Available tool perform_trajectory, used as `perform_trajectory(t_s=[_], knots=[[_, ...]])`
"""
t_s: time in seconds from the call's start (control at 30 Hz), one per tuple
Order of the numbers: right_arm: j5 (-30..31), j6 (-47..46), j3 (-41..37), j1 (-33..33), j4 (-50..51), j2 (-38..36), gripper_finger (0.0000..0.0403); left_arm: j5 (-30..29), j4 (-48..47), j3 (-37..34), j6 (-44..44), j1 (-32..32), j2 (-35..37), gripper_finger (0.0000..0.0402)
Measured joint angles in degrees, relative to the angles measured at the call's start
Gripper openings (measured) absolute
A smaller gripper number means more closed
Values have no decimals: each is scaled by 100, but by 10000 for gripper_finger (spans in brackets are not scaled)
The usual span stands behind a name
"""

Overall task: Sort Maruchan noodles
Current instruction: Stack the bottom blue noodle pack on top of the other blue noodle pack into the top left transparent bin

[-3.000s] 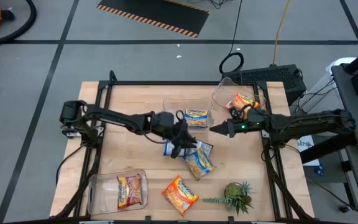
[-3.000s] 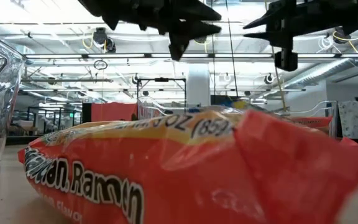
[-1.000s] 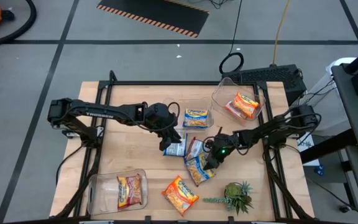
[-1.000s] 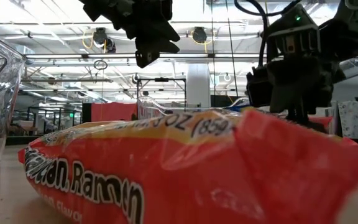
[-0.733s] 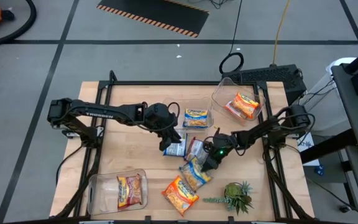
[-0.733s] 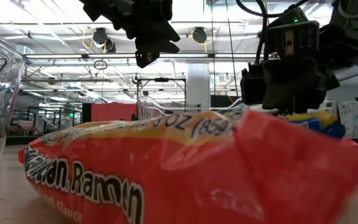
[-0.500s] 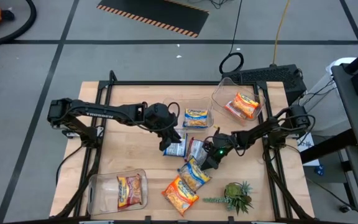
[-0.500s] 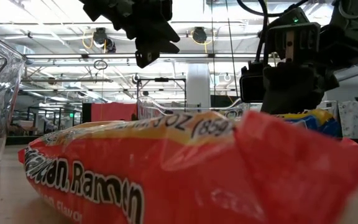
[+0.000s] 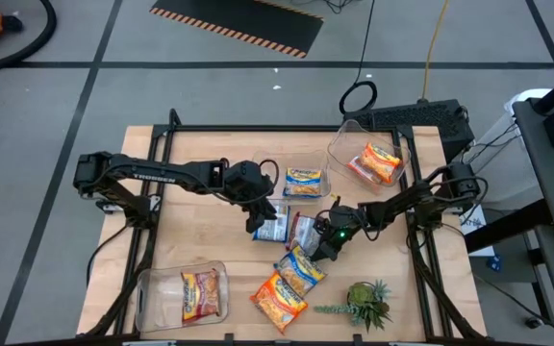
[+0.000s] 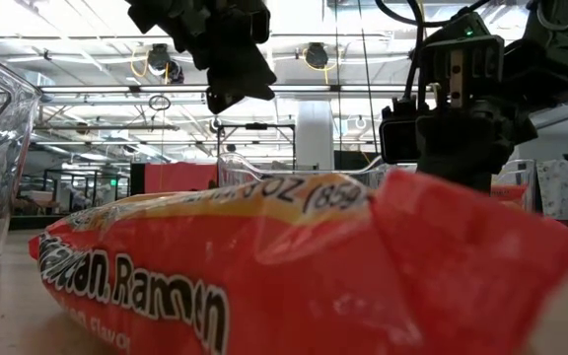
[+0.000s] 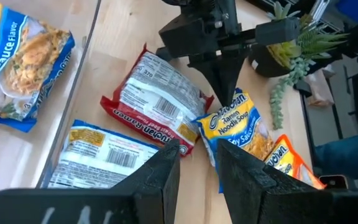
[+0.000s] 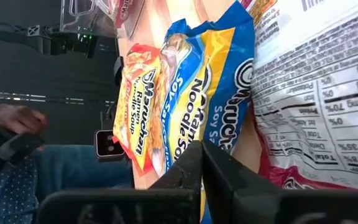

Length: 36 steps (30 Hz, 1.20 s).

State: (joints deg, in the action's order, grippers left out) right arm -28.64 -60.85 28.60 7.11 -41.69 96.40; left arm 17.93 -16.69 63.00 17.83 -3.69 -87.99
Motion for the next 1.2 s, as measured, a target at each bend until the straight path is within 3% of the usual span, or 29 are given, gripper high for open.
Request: perform_trajectory(t_s=[0.27, 0.6, 0.73, 0.97, 1.2], knots=[[-20, -1128, -2, 138, 61, -184, 24, -5, -66, 0, 222, 158, 0, 108], [913, -2013, -2, 693, 894, -316, 161, -52, -126, 0, 219, 424, 0, 108], [1113, -2053, 0, 812, 923, -317, 182, -50, -129, 0, 176, 451, 0, 108], [1234, -1900, 26, 986, 942, -63, 135, -52, -129, 0, 174, 451, 0, 108], [1308, -1729, 15, 1003, 845, -17, 37, -52, -131, 0, 180, 447, 0, 108]])
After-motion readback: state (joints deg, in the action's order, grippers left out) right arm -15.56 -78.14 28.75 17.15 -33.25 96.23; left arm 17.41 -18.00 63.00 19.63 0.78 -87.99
